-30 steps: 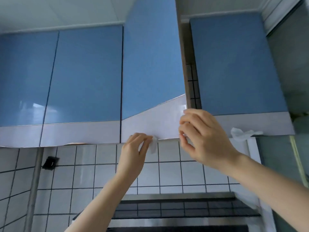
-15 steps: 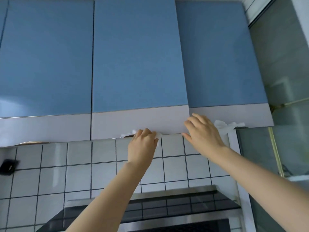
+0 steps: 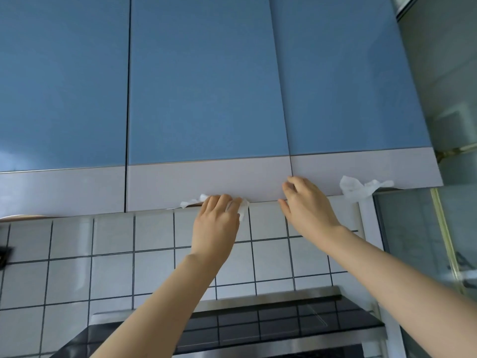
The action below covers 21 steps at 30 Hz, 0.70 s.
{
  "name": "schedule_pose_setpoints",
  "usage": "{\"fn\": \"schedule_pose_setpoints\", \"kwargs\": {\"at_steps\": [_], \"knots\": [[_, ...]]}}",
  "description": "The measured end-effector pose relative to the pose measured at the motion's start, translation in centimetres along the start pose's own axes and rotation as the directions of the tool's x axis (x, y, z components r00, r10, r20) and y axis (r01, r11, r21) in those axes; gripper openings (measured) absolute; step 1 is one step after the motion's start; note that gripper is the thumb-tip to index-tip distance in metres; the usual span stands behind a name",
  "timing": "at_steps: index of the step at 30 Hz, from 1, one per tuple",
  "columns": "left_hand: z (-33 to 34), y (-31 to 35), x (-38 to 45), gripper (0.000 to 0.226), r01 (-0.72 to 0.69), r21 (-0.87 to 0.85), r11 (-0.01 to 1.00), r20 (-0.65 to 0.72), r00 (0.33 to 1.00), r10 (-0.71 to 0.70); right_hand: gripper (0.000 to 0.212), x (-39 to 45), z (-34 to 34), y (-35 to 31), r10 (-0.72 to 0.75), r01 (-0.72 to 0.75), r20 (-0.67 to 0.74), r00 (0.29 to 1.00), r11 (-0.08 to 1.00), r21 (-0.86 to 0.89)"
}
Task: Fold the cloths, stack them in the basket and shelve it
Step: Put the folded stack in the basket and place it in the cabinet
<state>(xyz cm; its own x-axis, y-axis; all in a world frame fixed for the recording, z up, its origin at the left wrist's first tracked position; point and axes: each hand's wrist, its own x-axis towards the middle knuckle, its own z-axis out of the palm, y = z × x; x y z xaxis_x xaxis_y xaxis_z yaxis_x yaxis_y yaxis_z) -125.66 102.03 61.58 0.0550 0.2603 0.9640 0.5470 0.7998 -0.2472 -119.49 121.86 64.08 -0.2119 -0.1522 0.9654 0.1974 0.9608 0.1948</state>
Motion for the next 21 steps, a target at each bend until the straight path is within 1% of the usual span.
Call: {"fn": "schedule_pose_setpoints", "kwargs": {"at_steps": [2, 6, 9, 12, 15, 17, 19, 21], "knots": [[0.2, 0.2, 0.0, 0.030, 0.012, -0.001, 1.000, -0.028, 1.000, -0.012, 0.023, -0.1, 0.4, -0.1, 0.020, -0.020, -0.024, 1.000, 1.000, 0.021], [0.6, 0.6, 0.0, 0.026, 0.034, -0.015, 0.999, -0.051, 0.998, -0.035, 0.035, -0.7, 1.5, -0.8, 0.040, -0.039, -0.060, 0.997, 0.999, 0.005], [0.8, 0.5, -0.1, 0.027, 0.026, -0.012, 1.000, -0.058, 0.998, -0.027, 0.038, -1.3, 2.0, -1.1, 0.053, -0.055, -0.060, 0.997, 0.998, -0.026], [1.0, 0.3, -0.4, 0.030, 0.008, -0.004, 1.000, -0.038, 0.999, -0.009, 0.043, -1.5, 2.5, -1.1, 0.021, -0.026, -0.059, 0.998, 0.995, -0.098], [1.0, 0.4, -0.4, 0.034, 0.026, -0.008, 1.000, -0.010, 1.000, -0.026, 0.046, -1.1, 2.5, -0.9, 0.003, -0.011, -0.057, 0.998, 0.991, -0.131], [0.8, 0.5, -0.3, 0.038, 0.026, -0.001, 1.000, 0.025, 0.999, -0.026, 0.044, -0.7, 1.9, -0.8, 0.005, -0.006, -0.017, 1.000, 0.995, -0.101], [0.1, 0.7, -0.1, 0.044, 0.024, 0.024, 0.999, 0.085, 0.996, -0.026, 0.040, -0.4, 0.8, -0.7, 0.022, -0.018, 0.055, 0.998, 0.997, -0.069], [-0.9, 1.1, 0.0, 0.052, 0.048, 0.043, 0.998, 0.250, 0.966, -0.057, 0.038, -0.3, -0.5, -0.9, 0.047, -0.044, 0.154, 0.987, 0.999, -0.023]]}}
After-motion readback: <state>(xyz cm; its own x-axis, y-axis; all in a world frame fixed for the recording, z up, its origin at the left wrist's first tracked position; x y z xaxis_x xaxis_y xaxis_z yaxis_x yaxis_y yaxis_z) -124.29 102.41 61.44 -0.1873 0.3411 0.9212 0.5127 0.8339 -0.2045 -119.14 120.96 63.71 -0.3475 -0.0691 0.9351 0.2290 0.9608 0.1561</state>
